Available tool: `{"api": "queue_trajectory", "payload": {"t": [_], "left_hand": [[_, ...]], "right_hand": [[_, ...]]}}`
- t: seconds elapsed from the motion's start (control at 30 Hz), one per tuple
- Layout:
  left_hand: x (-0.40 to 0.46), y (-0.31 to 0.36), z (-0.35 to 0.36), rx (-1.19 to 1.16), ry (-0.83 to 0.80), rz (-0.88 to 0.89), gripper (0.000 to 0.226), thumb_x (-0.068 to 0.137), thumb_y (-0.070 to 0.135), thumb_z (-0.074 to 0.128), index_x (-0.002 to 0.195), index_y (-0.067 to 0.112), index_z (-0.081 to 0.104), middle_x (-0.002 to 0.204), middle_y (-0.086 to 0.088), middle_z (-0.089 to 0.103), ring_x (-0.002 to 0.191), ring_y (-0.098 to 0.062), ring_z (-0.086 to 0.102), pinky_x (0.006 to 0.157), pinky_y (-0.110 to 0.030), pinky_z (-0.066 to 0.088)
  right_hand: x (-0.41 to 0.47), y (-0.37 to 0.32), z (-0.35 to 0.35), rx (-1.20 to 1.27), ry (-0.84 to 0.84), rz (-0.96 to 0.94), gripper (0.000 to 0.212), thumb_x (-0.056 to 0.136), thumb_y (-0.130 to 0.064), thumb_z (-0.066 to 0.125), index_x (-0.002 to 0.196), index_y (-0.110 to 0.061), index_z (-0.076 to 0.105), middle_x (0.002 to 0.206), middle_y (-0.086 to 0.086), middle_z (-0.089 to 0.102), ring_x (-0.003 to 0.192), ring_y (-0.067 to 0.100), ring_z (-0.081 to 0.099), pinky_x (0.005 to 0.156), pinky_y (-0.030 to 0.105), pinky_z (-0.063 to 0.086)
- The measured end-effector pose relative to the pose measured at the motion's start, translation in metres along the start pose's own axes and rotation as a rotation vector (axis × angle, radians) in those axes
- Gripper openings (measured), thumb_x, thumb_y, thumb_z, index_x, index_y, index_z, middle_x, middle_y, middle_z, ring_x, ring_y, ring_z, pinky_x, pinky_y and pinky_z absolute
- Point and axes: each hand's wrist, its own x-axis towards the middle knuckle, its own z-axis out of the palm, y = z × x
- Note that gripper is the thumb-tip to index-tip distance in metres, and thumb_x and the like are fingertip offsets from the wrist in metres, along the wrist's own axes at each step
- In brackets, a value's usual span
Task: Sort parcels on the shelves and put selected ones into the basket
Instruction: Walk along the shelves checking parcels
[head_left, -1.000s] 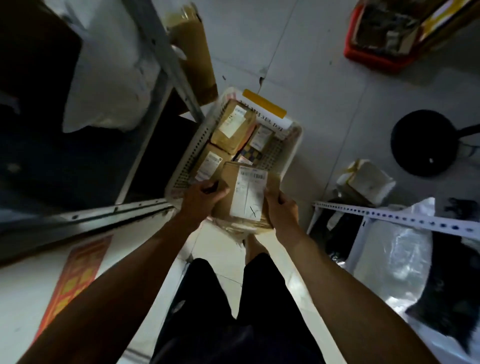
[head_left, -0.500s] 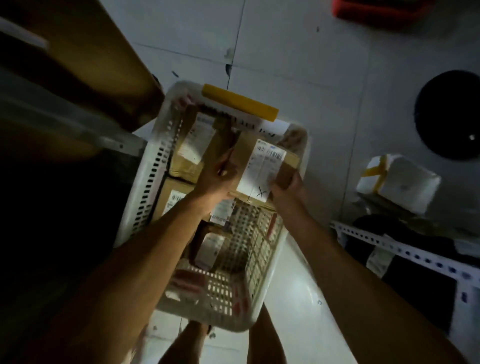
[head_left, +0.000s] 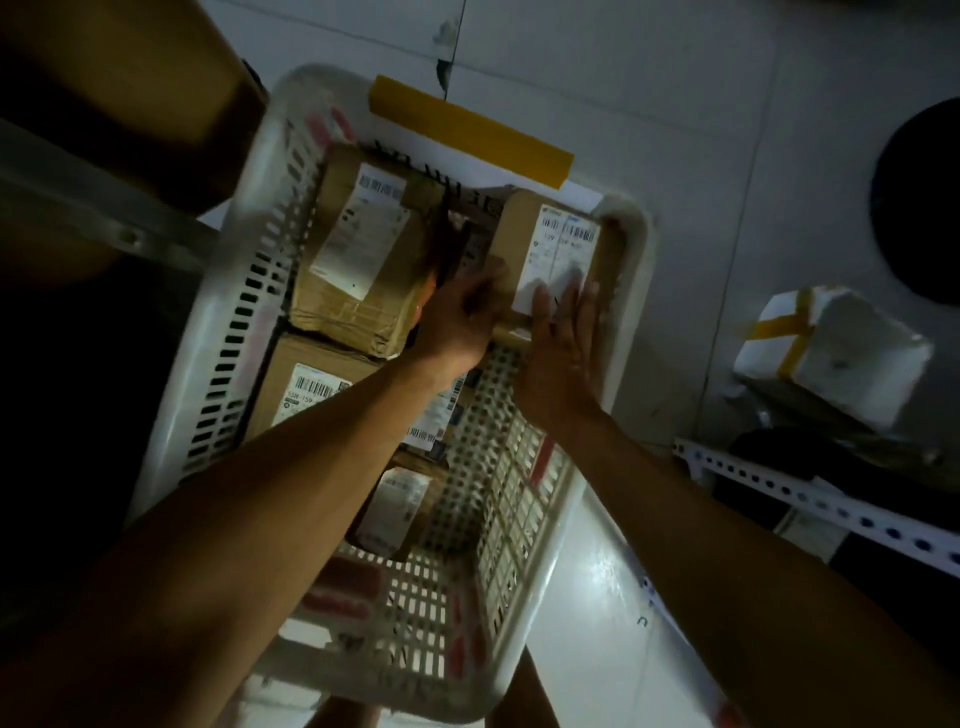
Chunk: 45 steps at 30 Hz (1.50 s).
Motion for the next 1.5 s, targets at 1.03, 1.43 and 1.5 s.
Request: {"api": "queue_trajectory", "payload": {"t": [1.03,1.43,1.5], "left_hand": [[-0.607,0.23,-0.247,0.466,0.241,-0.214,0.034,0.09,0.026,0.066,0.123,0.02,0.067,0.119,-0.006,0.067,0.111,-0.026,0.062,0.089,-0.033,0.05],[-0.898,0.129,-0.184,0.252,0.926,-0.757,0.032,0.098,0.038,0.054,0.129,0.03,0.058,0.124,0.005,0.062,0.12,-0.019,0.055,0.092,-0.033,0.045],[-0.951,0.112,-0.16,0.184,1.013,-0.848,0.031,0.097,0.037,0.054,0.127,0.029,0.058,0.123,0.003,0.062,0.119,-0.02,0.056,0.091,-0.033,0.045]], "right_hand": [[-0.419,-0.237,-0.312,-0.136,-0.582,-0.633,0.033,0.095,-0.03,0.067,0.125,-0.015,0.07,0.124,0.005,0.069,0.111,0.024,0.065,0.088,0.026,0.049],[-0.659,-0.346,-0.212,-0.545,-0.939,-1.317,0.032,0.089,-0.016,0.068,0.121,-0.015,0.071,0.127,0.003,0.068,0.106,0.017,0.065,0.096,0.027,0.048],[-0.71,-0.347,-0.187,-0.598,-0.989,-1.39,0.027,0.089,-0.016,0.069,0.116,-0.017,0.072,0.113,0.006,0.07,0.089,0.011,0.064,0.084,0.022,0.049]]}}
